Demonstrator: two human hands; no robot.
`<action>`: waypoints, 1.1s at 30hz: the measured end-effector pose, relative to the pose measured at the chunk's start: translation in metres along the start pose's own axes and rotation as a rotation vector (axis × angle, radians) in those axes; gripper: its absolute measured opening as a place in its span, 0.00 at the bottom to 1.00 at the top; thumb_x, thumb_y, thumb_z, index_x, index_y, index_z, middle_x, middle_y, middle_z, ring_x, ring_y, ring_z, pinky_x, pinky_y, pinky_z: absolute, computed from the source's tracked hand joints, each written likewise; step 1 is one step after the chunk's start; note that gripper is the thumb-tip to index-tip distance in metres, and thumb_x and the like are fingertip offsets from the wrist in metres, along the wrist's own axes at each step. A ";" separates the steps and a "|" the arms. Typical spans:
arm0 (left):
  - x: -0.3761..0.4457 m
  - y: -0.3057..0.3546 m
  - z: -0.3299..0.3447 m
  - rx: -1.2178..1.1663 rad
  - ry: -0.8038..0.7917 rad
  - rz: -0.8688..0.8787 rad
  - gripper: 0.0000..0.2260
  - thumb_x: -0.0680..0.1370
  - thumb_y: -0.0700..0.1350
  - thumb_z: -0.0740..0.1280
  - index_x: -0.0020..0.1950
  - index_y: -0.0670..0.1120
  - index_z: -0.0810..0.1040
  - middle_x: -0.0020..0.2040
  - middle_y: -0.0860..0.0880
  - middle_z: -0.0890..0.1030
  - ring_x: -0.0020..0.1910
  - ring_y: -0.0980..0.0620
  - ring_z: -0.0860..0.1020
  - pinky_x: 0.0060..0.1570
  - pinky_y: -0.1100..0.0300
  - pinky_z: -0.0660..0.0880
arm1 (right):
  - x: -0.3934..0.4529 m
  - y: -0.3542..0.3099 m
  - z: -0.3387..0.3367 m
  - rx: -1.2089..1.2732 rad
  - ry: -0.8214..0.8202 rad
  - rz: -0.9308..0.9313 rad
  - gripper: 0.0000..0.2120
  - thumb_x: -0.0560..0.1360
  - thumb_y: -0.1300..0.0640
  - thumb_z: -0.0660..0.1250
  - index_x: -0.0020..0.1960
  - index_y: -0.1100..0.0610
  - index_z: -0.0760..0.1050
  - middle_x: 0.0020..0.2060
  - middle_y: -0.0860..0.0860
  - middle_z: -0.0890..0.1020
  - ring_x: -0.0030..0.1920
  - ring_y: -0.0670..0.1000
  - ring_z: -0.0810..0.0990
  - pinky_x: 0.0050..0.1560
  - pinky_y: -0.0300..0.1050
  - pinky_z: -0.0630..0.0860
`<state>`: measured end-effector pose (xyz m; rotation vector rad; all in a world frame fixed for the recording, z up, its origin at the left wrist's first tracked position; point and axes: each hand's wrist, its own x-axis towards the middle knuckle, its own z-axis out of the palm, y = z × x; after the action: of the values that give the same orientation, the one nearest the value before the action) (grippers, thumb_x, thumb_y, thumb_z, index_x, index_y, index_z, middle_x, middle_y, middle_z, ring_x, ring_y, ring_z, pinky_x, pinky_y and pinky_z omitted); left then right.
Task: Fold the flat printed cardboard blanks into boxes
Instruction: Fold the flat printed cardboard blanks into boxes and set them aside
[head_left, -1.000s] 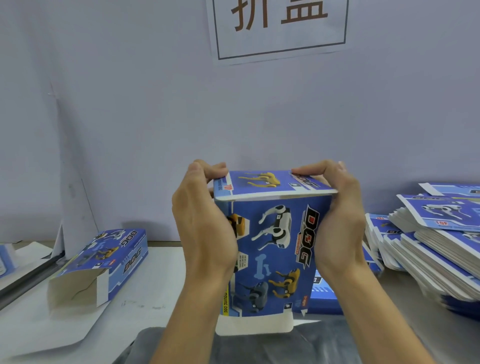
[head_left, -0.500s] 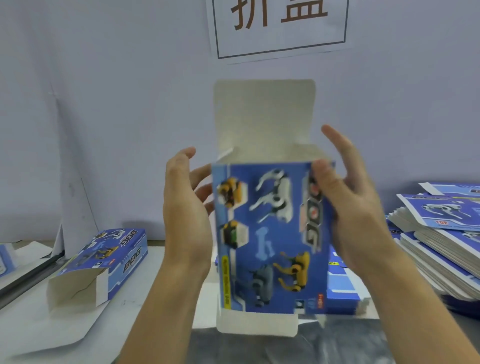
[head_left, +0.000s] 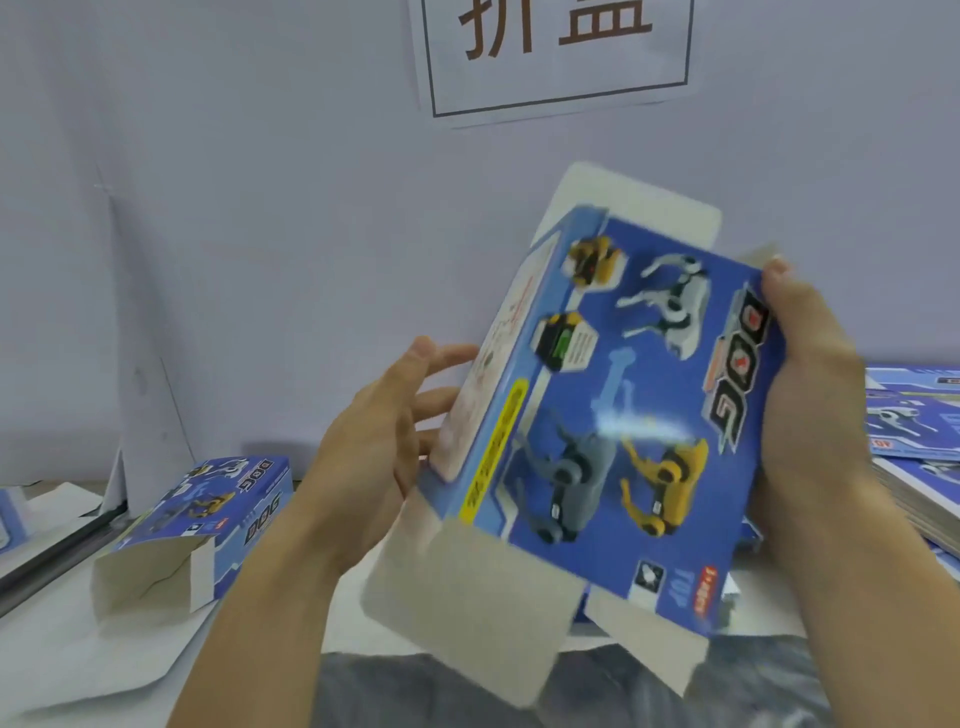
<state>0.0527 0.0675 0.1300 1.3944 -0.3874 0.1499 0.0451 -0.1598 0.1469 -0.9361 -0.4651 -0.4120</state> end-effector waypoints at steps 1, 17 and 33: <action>0.000 0.000 0.000 0.015 -0.042 0.010 0.16 0.76 0.61 0.66 0.56 0.54 0.86 0.45 0.49 0.86 0.34 0.52 0.83 0.33 0.62 0.78 | 0.001 -0.002 -0.001 0.032 0.032 -0.039 0.19 0.83 0.45 0.56 0.46 0.52 0.83 0.39 0.49 0.86 0.37 0.51 0.85 0.36 0.41 0.80; 0.007 -0.026 -0.021 0.206 0.032 -0.119 0.13 0.74 0.41 0.69 0.30 0.49 0.83 0.29 0.51 0.80 0.27 0.55 0.77 0.32 0.64 0.73 | 0.006 0.028 -0.020 -0.394 -0.409 0.623 0.33 0.83 0.54 0.56 0.23 0.62 0.81 0.25 0.56 0.83 0.24 0.47 0.83 0.25 0.35 0.76; 0.011 -0.053 0.017 0.075 0.147 -0.240 0.07 0.81 0.45 0.68 0.58 0.47 0.80 0.46 0.41 0.86 0.38 0.46 0.86 0.34 0.55 0.81 | 0.016 0.057 -0.035 -0.636 -0.264 0.590 0.06 0.79 0.56 0.67 0.54 0.50 0.82 0.41 0.54 0.88 0.37 0.53 0.87 0.31 0.42 0.81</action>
<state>0.0775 0.0397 0.0872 1.4817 -0.0914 0.0701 0.0952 -0.1612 0.0994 -1.6951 -0.2713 0.1238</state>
